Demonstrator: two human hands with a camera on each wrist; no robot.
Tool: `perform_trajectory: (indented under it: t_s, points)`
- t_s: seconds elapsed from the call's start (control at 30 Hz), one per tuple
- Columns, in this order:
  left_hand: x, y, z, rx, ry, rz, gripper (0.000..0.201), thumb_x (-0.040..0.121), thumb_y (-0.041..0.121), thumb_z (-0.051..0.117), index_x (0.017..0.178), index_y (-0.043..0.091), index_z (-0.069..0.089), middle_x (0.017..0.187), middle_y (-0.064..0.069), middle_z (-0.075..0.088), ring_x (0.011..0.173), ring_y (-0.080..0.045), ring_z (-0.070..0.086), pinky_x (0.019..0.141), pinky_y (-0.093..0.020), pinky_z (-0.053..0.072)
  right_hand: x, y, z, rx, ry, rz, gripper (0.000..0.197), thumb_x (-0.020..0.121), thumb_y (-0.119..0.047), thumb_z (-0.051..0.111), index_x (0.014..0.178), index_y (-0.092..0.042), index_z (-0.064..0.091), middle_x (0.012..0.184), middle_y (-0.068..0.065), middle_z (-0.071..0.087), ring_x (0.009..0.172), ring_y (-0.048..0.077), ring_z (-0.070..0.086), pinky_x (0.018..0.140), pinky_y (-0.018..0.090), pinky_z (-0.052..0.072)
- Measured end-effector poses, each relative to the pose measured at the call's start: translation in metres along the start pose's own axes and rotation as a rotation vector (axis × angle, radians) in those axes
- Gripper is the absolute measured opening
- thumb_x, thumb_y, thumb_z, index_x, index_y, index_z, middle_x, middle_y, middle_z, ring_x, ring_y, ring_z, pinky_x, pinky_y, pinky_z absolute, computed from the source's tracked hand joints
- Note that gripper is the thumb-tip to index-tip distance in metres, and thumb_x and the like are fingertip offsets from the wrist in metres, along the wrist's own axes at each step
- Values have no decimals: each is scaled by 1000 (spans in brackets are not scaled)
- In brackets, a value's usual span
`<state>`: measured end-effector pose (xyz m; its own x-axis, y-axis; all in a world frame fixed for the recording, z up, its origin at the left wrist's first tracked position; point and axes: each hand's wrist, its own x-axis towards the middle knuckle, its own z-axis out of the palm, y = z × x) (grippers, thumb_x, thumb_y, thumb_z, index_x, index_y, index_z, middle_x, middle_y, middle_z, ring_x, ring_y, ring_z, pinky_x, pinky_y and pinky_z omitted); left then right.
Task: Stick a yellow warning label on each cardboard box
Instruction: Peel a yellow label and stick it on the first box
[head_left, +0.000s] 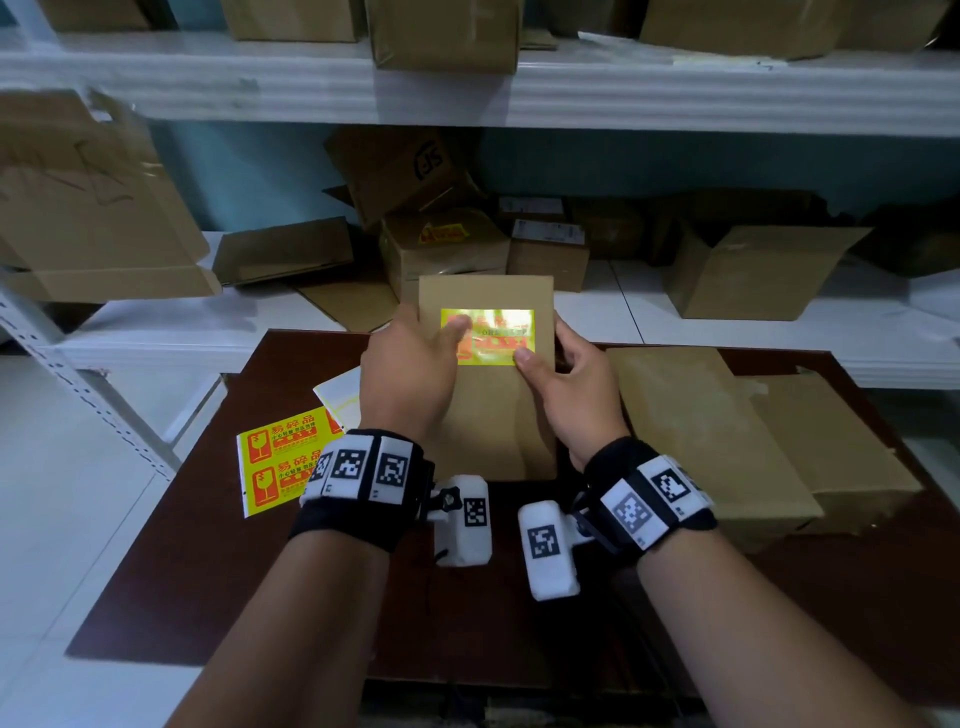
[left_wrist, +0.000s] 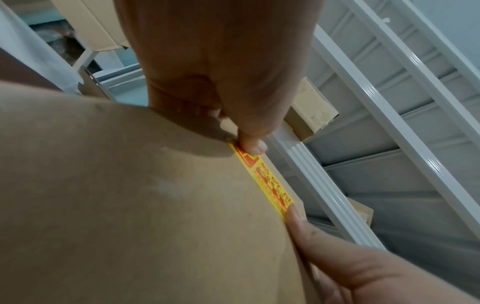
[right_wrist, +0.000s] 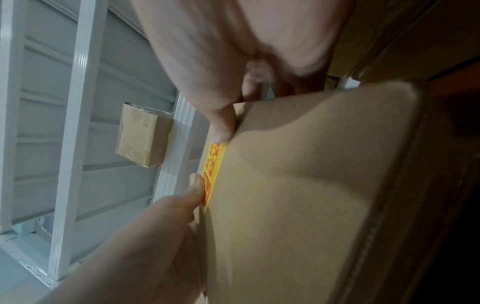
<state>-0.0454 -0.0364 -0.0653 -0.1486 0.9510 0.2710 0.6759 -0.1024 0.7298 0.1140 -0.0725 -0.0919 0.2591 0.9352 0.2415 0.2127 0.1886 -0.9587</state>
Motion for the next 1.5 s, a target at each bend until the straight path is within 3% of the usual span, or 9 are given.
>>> perform_trajectory:
  t_s: [0.17, 0.3, 0.43, 0.53, 0.7, 0.93, 1.13, 1.3, 1.5]
  points:
    - [4, -4, -4, -43, -28, -17, 32, 103, 40, 41, 83, 16, 51, 72, 0, 52, 77, -27, 52, 64, -33, 30, 2, -2, -2, -29, -10, 23, 33, 91, -27, 67, 118, -46, 63, 116, -16, 73, 111, 4, 66, 103, 43, 52]
    - [5, -6, -7, -99, -60, 5, 37, 102, 40, 42, 101, 13, 66, 87, -4, 64, 86, -25, 57, 69, -33, 38, 6, -12, -4, -150, 12, 116, 42, 91, -32, 70, 131, -25, 59, 117, -13, 69, 107, 7, 65, 99, 42, 54]
    - [0, -2, -6, -180, -68, 81, 43, 93, 49, 49, 115, 19, 71, 104, 2, 73, 101, -16, 66, 90, -41, 53, 7, -28, -2, -260, 64, 135, 106, 60, -71, 78, 144, -20, 37, 131, -5, 59, 117, 14, 60, 100, 42, 52]
    - [-6, 2, -5, -181, -60, 196, 40, 91, 49, 50, 102, 18, 73, 96, 4, 74, 96, -15, 66, 85, -42, 54, 9, -34, -1, -369, 88, 180, 135, 54, -84, 69, 158, -21, 11, 154, 7, 38, 137, 25, 45, 108, 44, 44]
    - [-9, 2, -8, -171, -92, 264, 36, 94, 43, 49, 105, 17, 71, 92, 2, 72, 90, -17, 66, 78, -44, 54, 11, -29, 1, -405, 263, 126, 101, 52, -85, 68, 128, -20, 49, 120, -1, 56, 110, 21, 61, 89, 42, 54]
    - [-6, -4, -8, -184, -97, 229, 34, 94, 42, 52, 109, 19, 72, 95, 3, 74, 93, -16, 68, 80, -44, 55, 15, -20, -3, -326, 304, 39, 39, 83, -61, 68, 97, -24, 64, 79, -13, 67, 79, 8, 65, 70, 29, 49]
    - [-7, -8, -9, -170, -130, 212, 29, 99, 39, 52, 107, 20, 72, 92, 3, 73, 89, -15, 66, 75, -38, 54, 24, -8, -11, -258, 284, -13, 47, 95, -46, 59, 63, -13, 46, 56, 2, 44, 56, 19, 40, 57, 35, 37]
    - [-5, -10, -11, -170, -140, 165, 25, 100, 32, 53, 97, 16, 70, 74, 10, 64, 68, -5, 53, 57, -23, 35, 29, -3, -14, -200, 229, 28, 48, 101, -41, 47, 68, -6, 51, 63, 5, 46, 62, 17, 43, 65, 31, 36]
    - [-4, -12, -10, -176, -146, 133, 27, 101, 31, 52, 99, 13, 71, 82, -4, 71, 79, -22, 66, 71, -44, 53, 13, -12, -6, -303, 72, 34, 27, 88, -51, 68, 99, -26, 71, 86, -17, 72, 81, -1, 65, 72, 23, 52]
